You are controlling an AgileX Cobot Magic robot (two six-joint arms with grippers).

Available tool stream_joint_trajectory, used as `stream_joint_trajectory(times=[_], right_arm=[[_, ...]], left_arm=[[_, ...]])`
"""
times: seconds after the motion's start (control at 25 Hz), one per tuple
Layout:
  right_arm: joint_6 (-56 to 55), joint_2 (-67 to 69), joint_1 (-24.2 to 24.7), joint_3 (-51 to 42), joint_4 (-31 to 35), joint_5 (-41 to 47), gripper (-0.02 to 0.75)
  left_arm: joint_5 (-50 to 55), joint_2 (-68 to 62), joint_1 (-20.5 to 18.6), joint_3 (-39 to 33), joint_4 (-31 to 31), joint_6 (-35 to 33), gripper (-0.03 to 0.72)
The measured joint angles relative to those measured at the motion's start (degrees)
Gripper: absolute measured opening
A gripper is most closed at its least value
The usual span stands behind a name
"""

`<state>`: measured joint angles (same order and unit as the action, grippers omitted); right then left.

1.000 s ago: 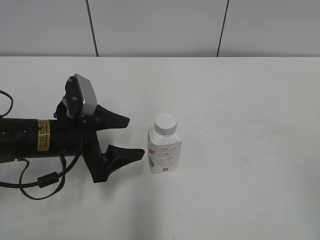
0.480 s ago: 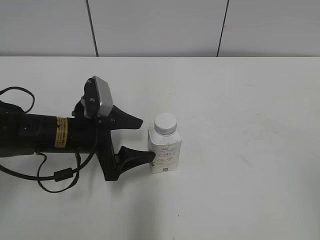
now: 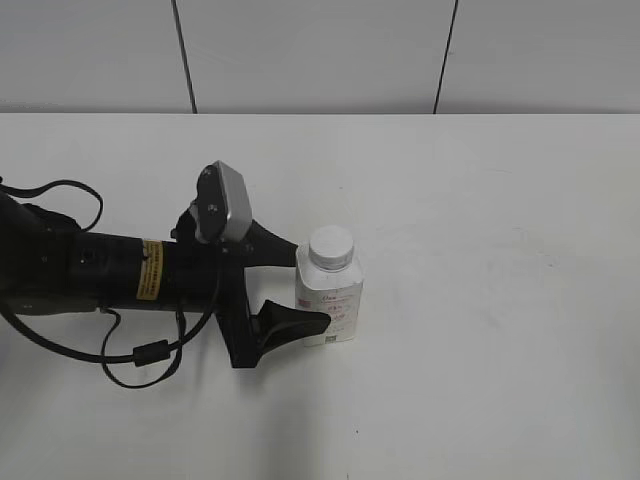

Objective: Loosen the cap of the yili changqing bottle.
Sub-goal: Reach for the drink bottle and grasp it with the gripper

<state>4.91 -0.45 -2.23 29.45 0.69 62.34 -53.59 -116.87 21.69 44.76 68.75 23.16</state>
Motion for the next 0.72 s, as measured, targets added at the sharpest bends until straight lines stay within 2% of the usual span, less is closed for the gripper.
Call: stream_joint_trajectory(times=[0.32, 0.72], right_arm=[[0.0, 0.0, 0.0, 0.0, 0.0, 0.0, 0.578], [0.0, 0.0, 0.0, 0.0, 0.0, 0.0, 0.578]], left_arm=[[-1.05, -0.47, 0.07, 0.1, -1.26, 0.05, 0.561], [-1.52, -0.52, 0.09, 0.1, -2.18, 0.15, 0.436]])
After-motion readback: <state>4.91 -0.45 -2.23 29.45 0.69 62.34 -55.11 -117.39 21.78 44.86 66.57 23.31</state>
